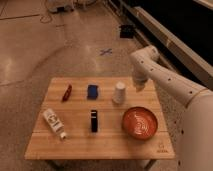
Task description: Place the ceramic cup over the eraser
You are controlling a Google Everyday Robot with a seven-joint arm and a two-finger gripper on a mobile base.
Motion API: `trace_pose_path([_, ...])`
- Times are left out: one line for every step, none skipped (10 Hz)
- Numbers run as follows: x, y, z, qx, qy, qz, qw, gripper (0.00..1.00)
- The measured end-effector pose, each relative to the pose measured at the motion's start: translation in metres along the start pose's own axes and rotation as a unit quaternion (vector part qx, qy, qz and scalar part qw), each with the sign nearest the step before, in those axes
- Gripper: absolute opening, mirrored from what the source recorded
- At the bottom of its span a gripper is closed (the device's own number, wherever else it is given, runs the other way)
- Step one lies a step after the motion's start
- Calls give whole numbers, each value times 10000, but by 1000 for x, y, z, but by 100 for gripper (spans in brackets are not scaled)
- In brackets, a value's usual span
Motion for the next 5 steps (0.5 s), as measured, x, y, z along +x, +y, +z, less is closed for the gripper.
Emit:
trace_pose_path([-6,-1,7,-25,32,36,10000,46])
trace_pose_path([-6,-1,11,-20,4,8,10000,55])
trace_pose_path([-2,-3,11,-23,-40,-28,10000,65])
trace_pose_path([-5,-9,9,6,-83,-88,9999,76])
trace_pose_path([-7,-13,7,30,-100,-132,9999,80])
